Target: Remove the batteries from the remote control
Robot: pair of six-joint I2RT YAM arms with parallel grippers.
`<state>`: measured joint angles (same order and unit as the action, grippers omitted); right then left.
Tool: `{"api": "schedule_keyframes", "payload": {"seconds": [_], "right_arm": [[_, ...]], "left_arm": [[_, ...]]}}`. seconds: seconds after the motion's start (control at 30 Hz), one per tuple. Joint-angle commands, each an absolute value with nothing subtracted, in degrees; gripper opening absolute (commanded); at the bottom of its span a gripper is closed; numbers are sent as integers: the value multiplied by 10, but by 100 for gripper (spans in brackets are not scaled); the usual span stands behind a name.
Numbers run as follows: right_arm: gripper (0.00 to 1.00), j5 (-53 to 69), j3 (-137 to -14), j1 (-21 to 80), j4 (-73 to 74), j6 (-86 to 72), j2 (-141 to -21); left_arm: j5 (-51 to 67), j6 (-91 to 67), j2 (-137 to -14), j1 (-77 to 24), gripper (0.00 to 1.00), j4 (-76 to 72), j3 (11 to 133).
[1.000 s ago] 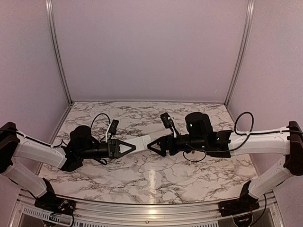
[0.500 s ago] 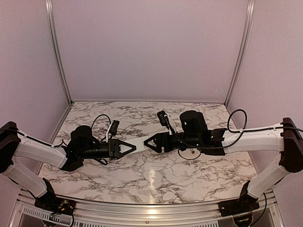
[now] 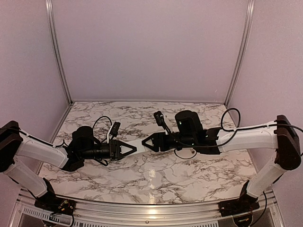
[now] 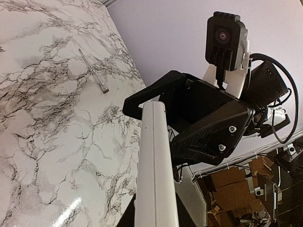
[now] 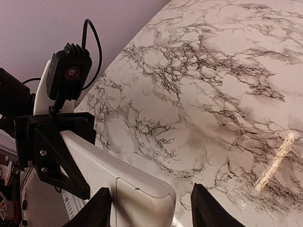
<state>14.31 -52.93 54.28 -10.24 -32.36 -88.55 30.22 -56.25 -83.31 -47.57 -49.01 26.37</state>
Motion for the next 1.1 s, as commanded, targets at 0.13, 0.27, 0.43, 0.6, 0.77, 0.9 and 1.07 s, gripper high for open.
{"api": "schedule_keyframes", "payload": {"seconds": [0.13,0.27,0.43,0.6,0.77,0.9,1.07], "right_arm": [[47,151,-555,548,-109,-327,-896],[45,155,-551,549,-114,-328,-896],[41,164,-549,549,-119,-333,-904],[37,167,-546,549,-122,-336,-905],[35,172,-544,550,-126,-337,-908],[34,176,-544,550,-130,-338,-910],[33,177,-543,550,-130,-338,-914]], "left_arm": [[308,-558,-842,-475,0,-500,282],[308,-557,-844,-475,0,-499,283],[303,-555,-845,-475,0,-497,284],[303,-554,-846,-475,0,-497,284],[303,-554,-845,-475,0,-496,283],[303,-554,-846,-475,0,-496,285],[303,-553,-846,-475,0,-496,285]]}}
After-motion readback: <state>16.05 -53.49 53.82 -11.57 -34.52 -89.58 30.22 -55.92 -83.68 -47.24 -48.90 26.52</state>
